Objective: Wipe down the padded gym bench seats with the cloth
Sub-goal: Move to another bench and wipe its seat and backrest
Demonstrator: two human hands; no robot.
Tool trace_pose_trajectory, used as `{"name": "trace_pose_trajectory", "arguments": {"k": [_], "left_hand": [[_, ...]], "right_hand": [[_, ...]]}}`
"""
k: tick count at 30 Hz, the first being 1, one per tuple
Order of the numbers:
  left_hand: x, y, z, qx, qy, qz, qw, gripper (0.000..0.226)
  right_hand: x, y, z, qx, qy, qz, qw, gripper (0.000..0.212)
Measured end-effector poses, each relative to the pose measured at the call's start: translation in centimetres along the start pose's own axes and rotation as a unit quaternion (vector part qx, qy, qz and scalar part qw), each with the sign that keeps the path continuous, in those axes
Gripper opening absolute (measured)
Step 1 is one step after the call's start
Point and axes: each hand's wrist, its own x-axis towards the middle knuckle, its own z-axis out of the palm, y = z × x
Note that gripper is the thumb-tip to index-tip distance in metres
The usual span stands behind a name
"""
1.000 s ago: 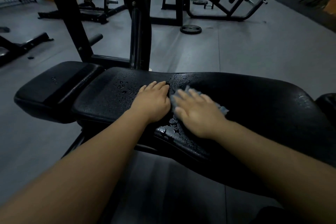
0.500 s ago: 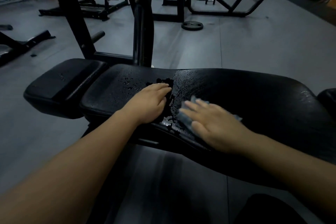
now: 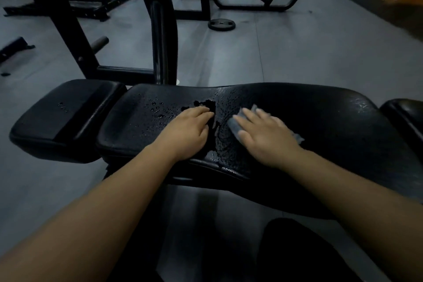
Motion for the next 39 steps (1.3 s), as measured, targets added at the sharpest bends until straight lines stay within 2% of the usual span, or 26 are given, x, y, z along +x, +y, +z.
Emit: {"name": "trace_pose_trajectory", "arguments": {"k": [2, 5, 7, 10, 12, 13, 15, 17, 18, 21, 23, 24, 28, 30, 33, 34, 35, 37, 39], "left_hand": [[-0.1, -0.6, -0.4, 0.026, 0.005, 0.016, 1.000, 0.050], [-0.8, -1.2, -0.4, 0.035, 0.020, 0.022, 0.999, 0.058], [-1.0, -1.3, -0.1, 0.040, 0.016, 0.000, 0.999, 0.057], [-1.0, -1.4, 0.3, 0.051, 0.000, -0.040, 0.998, 0.051], [-1.1, -1.4, 0.5, 0.043, 0.007, -0.057, 0.997, 0.051], [-1.2, -1.4, 0.4, 0.039, 0.012, -0.062, 0.997, 0.053], [-1.2, -1.6, 0.1, 0.027, 0.007, -0.065, 0.997, 0.061], [-1.2, -1.8, -0.1, 0.024, -0.002, -0.065, 0.998, 0.063], [-1.2, -1.8, -0.1, 0.027, -0.004, -0.065, 0.998, 0.063], [-1.2, -1.6, -0.1, 0.035, 0.001, -0.068, 0.997, 0.063], [-1.2, -1.3, 0.1, 0.032, 0.004, -0.070, 0.997, 0.063], [-1.2, -1.2, 0.2, 0.030, 0.010, -0.070, 0.997, 0.065], [-1.3, -1.3, 0.2, 0.028, 0.026, -0.063, 0.997, 0.070], [-1.2, -1.3, 0.3, 0.030, 0.019, -0.066, 0.997, 0.066], [-0.1, -2.0, -0.3, 0.021, 0.002, -0.062, 0.998, 0.063], [0.3, -2.4, -0.5, 0.019, -0.007, -0.058, 0.998, 0.061], [0.7, -2.9, -0.7, 0.018, -0.011, -0.054, 0.998, 0.060], [1.0, -3.6, -0.8, 0.018, -0.002, -0.044, 0.999, 0.058], [0.9, -4.0, -0.5, 0.027, 0.007, -0.034, 0.999, 0.058]], "right_hand": [[1.2, -2.6, 0.2, -0.008, 0.005, 0.006, 1.000, 0.056], [-2.9, -4.6, 1.0, -0.020, -0.004, -0.123, 0.992, 0.071], [-4.2, -2.7, 0.7, -0.004, -0.028, -0.155, 0.988, 0.076], [0.3, -0.5, -0.2, 0.000, -0.016, -0.075, 0.997, 0.066], [3.1, -2.4, -0.1, -0.023, 0.003, -0.042, 0.999, 0.059], [3.4, -3.7, 0.2, -0.033, 0.007, -0.060, 0.998, 0.061], [1.0, -5.3, 0.8, -0.032, -0.006, -0.152, 0.988, 0.072], [-2.0, -3.8, 0.5, -0.015, -0.040, -0.229, 0.972, 0.076], [-2.4, -2.4, 0.2, -0.009, -0.056, -0.237, 0.970, 0.077], [1.1, -0.1, -0.3, -0.009, -0.029, -0.165, 0.986, 0.083], [2.8, -2.0, 0.1, -0.017, 0.000, -0.109, 0.994, 0.080], [2.5, -3.2, 0.5, -0.022, 0.007, -0.110, 0.994, 0.078], [-2.7, -3.1, 1.3, -0.018, -0.011, -0.234, 0.972, 0.061], [-1.8, -0.9, 0.4, -0.028, -0.020, -0.218, 0.975, 0.064], [2.9, -1.3, -0.2, -0.017, -0.013, -0.099, 0.995, 0.076], [3.4, -2.6, -0.2, -0.025, -0.008, -0.083, 0.996, 0.077], [3.2, -3.7, 0.2, -0.031, -0.007, -0.091, 0.995, 0.077], [0.8, -4.8, 0.6, -0.015, -0.023, -0.161, 0.987, 0.074], [-0.6, -3.3, 0.4, 0.000, -0.054, -0.187, 0.981, 0.072]]}}
